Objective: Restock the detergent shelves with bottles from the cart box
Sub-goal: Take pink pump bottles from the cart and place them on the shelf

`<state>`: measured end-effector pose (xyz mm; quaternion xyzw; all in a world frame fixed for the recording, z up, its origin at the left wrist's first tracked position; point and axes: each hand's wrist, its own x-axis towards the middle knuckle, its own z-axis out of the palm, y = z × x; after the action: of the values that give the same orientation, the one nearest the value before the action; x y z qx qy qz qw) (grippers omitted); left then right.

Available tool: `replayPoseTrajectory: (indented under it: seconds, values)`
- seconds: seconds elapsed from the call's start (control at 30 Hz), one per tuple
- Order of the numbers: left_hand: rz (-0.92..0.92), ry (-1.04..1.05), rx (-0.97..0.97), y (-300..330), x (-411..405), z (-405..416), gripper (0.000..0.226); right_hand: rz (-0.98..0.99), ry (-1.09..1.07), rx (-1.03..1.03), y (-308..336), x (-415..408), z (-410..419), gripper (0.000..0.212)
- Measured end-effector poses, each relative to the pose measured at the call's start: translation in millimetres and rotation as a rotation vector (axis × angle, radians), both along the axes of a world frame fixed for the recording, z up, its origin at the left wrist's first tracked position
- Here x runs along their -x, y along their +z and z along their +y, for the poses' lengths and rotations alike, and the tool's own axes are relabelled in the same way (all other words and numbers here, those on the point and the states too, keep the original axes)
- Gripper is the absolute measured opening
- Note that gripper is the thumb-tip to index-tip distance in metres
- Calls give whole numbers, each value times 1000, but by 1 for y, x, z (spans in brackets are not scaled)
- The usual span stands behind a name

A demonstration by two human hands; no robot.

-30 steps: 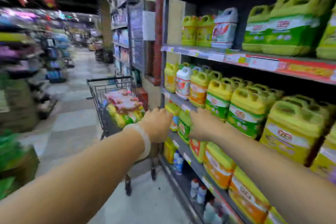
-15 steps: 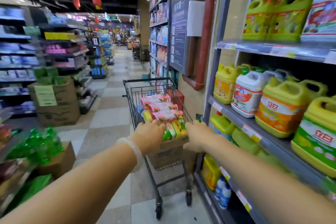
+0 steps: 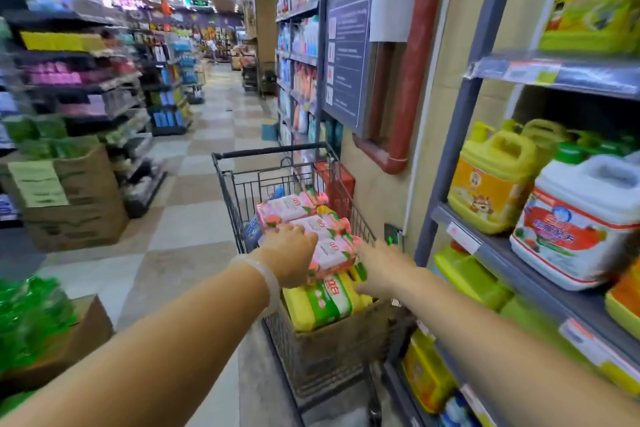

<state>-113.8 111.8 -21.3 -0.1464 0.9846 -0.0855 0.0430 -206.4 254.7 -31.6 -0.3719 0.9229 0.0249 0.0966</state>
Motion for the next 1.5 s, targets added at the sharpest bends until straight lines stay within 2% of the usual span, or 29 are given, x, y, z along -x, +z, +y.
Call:
replayPoseTrajectory:
  seconds: [0.13,0.27,0.43,0.5,0.6,0.7,0.73,0.83,0.87,0.97,1.1,1.17,1.23,1.3,1.37,1.4,1.43,1.5]
  values:
    - [-58,-67,-14,-32,62,-45,56,-63,-78,-30,-39,51,-40,73]
    - [-180,-138,-88,-69,123,-94,66,-127,-188,-19,-72,105,-85,72]
    - [-363,-197,-256,-113,181,-152,62,-362,-382,103,-133,153,-139,83]
    - [-401,-216,-308,-125,199,-165,62,-478,-510,249,-152,158,-151,83]
    - [-399,-266,-386,-138,221,-171,61,-645,-777,570,-171,160,-165,71]
    - [-415,-254,-441,-152,234,-166,60,-833,-1118,780,-185,160,-180,76]
    - [-409,-247,-432,-157,235,-163,61,-915,-1198,836,-188,157,-184,68]
    - [-388,-277,-322,-170,238,-157,56,-1151,-1306,1033,-197,146,-193,25]
    - [-377,-302,-282,-171,238,-156,54,-1166,-1335,1075,-201,144,-194,23]
    - [-374,-301,-244,-170,241,-157,56,-1164,-1426,1167,-212,144,-197,37]
    - [-391,-313,-312,-167,248,-160,60,-1153,-1493,1252,-215,139,-196,73]
    - [-404,-323,-373,-167,248,-157,60,-1174,-1483,1285,-216,135,-192,80]
    - [-458,-305,-447,-169,246,-156,58,-1182,-1470,1318,-217,131,-186,78]
    - [-509,-261,-578,-175,245,-155,49,-1173,-1454,1341,-216,128,-179,62]
    - [-537,-226,-690,-180,246,-157,17,-1158,-1432,1367,-216,126,-172,40]
    - [-550,-226,-727,-178,246,-155,8,-1153,-1426,1379,-216,126,-167,30]
    - [-558,-213,-760,-175,246,-153,18,-1146,-1420,1390,-215,125,-163,25]
    - [-582,-212,-826,-173,246,-150,24,-1142,-1410,1386,-214,125,-157,26]
